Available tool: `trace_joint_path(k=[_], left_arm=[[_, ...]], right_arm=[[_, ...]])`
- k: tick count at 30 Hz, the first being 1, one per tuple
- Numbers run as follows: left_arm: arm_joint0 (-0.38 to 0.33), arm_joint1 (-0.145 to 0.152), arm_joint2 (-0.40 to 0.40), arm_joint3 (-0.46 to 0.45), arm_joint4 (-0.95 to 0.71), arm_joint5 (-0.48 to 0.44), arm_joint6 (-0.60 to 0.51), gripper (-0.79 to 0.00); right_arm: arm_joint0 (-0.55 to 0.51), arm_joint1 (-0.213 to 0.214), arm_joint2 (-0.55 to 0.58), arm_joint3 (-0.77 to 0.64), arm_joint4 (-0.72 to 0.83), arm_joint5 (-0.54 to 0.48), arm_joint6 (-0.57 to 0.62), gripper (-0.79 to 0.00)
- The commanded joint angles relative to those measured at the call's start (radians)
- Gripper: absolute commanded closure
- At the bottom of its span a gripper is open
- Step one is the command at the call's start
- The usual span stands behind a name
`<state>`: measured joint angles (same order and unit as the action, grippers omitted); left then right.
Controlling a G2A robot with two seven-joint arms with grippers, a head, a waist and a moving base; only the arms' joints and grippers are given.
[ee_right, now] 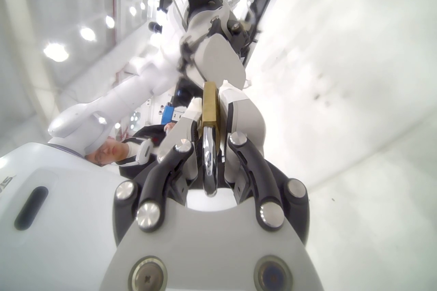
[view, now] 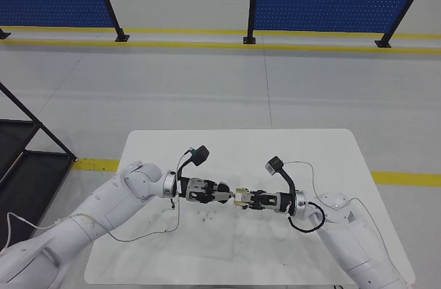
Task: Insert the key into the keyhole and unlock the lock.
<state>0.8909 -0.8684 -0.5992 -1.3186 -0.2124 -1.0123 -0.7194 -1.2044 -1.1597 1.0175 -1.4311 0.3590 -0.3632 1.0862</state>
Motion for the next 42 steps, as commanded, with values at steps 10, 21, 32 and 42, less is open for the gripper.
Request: trace_joint_path(k=[10, 21, 32, 42], left_arm=[[0.048, -0.003, -0.065, -0.04, 0.11, 0.0, 0.058, 0.0], [0.08, -0.006, -0.102, -0.051, 0.159, 0.0, 0.075, 0.0], [0.098, -0.016, -0.131, -0.069, 0.267, 0.0, 0.137, 0.0], [0.115, -0.022, -0.135, -0.069, 0.382, 0.0, 0.253, 0.0]], right_arm=[[0.0, 0.0, 0.0, 0.0, 0.0, 0.0, 0.0, 0.0], [0.0, 0.0, 0.0, 0.0, 0.0, 0.0, 0.0, 0.0], [0.0, 0.0, 0.0, 0.0, 0.0, 0.0, 0.0, 0.0], [0.0, 0.0, 0.0, 0.0, 0.0, 0.0, 0.0, 0.0]])
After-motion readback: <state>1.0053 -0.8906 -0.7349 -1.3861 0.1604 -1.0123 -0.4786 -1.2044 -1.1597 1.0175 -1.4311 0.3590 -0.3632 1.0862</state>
